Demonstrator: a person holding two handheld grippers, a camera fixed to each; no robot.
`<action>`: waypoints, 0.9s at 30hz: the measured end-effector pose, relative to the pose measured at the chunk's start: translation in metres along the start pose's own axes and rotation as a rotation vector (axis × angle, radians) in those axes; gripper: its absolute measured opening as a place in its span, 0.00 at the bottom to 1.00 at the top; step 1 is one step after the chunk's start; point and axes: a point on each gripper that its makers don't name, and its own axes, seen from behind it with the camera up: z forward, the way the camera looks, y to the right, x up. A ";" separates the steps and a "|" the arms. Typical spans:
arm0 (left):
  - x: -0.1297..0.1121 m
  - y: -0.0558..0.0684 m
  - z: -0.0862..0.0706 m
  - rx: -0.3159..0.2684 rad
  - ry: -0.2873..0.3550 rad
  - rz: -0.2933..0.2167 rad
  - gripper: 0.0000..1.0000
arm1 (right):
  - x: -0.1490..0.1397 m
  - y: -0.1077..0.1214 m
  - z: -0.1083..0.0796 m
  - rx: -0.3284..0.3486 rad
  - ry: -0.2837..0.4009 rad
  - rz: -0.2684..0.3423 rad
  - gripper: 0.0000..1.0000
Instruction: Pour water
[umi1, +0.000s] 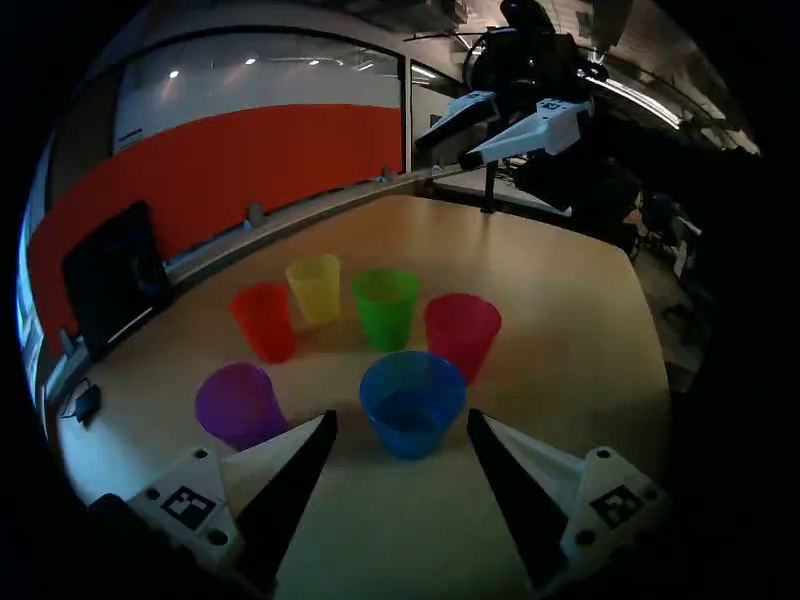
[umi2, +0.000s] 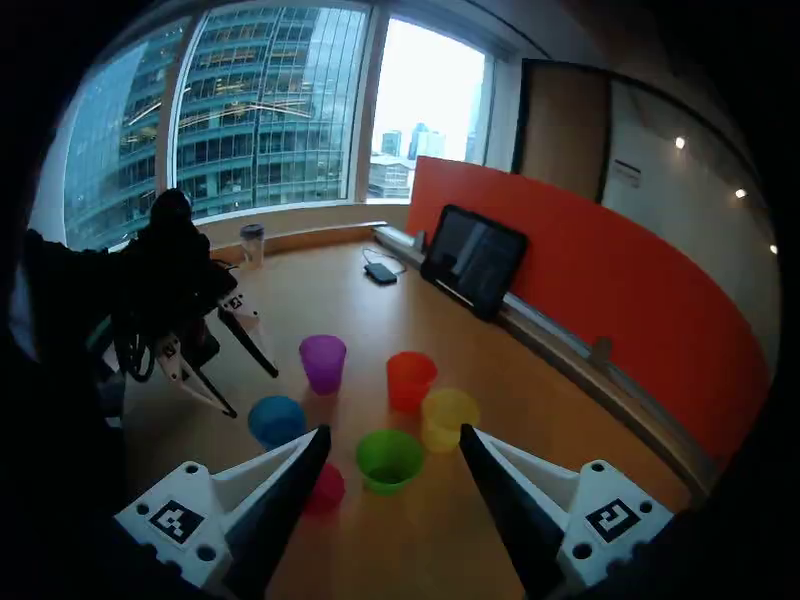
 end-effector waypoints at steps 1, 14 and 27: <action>-0.001 0.001 0.001 -0.004 -0.005 0.002 0.97 | -0.001 0.000 0.002 0.003 -0.006 -0.002 1.00; -0.012 0.006 0.020 -0.041 -0.039 0.001 0.97 | -0.015 0.001 0.019 0.022 -0.061 -0.023 1.00; -0.012 0.005 0.040 -0.058 -0.052 0.001 0.97 | -0.020 0.004 0.029 0.034 -0.076 -0.022 1.00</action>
